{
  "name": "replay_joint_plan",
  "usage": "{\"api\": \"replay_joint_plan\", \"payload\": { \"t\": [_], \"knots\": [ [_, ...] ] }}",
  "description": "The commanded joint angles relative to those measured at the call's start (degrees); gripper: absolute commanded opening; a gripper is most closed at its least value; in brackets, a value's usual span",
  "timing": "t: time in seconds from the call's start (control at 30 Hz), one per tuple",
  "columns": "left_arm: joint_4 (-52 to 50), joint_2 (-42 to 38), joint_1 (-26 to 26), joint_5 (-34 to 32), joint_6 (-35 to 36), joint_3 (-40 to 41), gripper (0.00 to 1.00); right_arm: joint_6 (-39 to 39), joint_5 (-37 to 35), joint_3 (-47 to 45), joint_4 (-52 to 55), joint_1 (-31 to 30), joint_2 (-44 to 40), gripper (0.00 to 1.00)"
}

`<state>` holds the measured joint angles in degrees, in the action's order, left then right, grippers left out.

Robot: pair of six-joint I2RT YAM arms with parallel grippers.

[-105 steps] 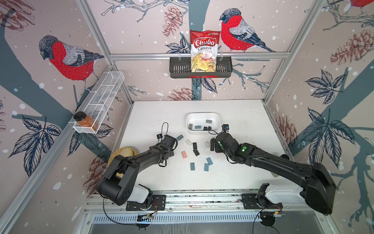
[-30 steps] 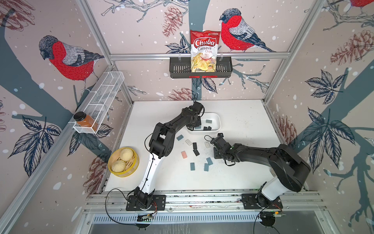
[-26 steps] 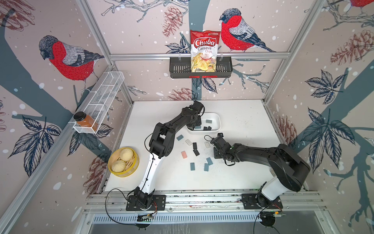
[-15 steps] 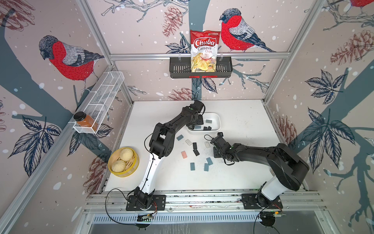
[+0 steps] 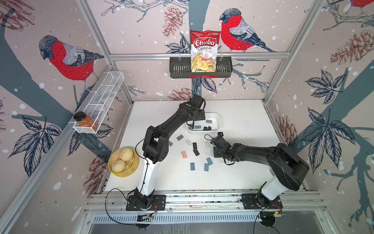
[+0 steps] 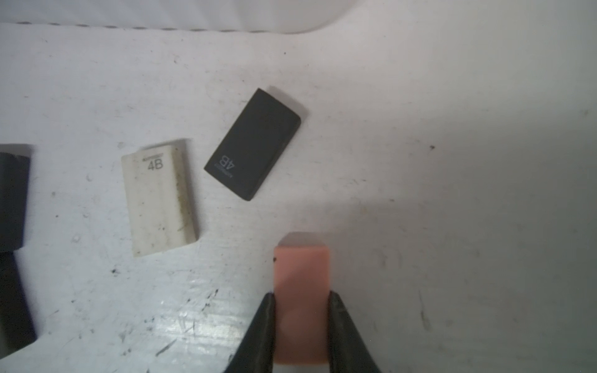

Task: Put the eraser in the storage box
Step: Pick up the eraser from the center of the board.

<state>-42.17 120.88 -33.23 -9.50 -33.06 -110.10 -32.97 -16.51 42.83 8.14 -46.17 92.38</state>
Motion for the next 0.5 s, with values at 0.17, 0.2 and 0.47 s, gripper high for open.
{"api": "replay_joint_plan", "payload": {
  "t": [0.17, 0.2, 0.47],
  "knots": [
    [6.86, -16.53, -0.92, -1.82, -1.67, 20.65, 0.96, -0.22, 0.25, -0.55, 1.1, 0.9, -2.48, 0.23],
    [7.72, -18.86, -1.16, -1.92, -2.21, 23.41, 0.96, -0.16, 0.25, -0.64, 1.16, 1.04, -2.89, 0.23],
    [12.06, -31.57, -6.65, -5.02, -6.18, 39.83, 0.96, 0.8, -0.77, 1.71, 4.15, 1.79, -6.29, 0.22]
  ]
}}
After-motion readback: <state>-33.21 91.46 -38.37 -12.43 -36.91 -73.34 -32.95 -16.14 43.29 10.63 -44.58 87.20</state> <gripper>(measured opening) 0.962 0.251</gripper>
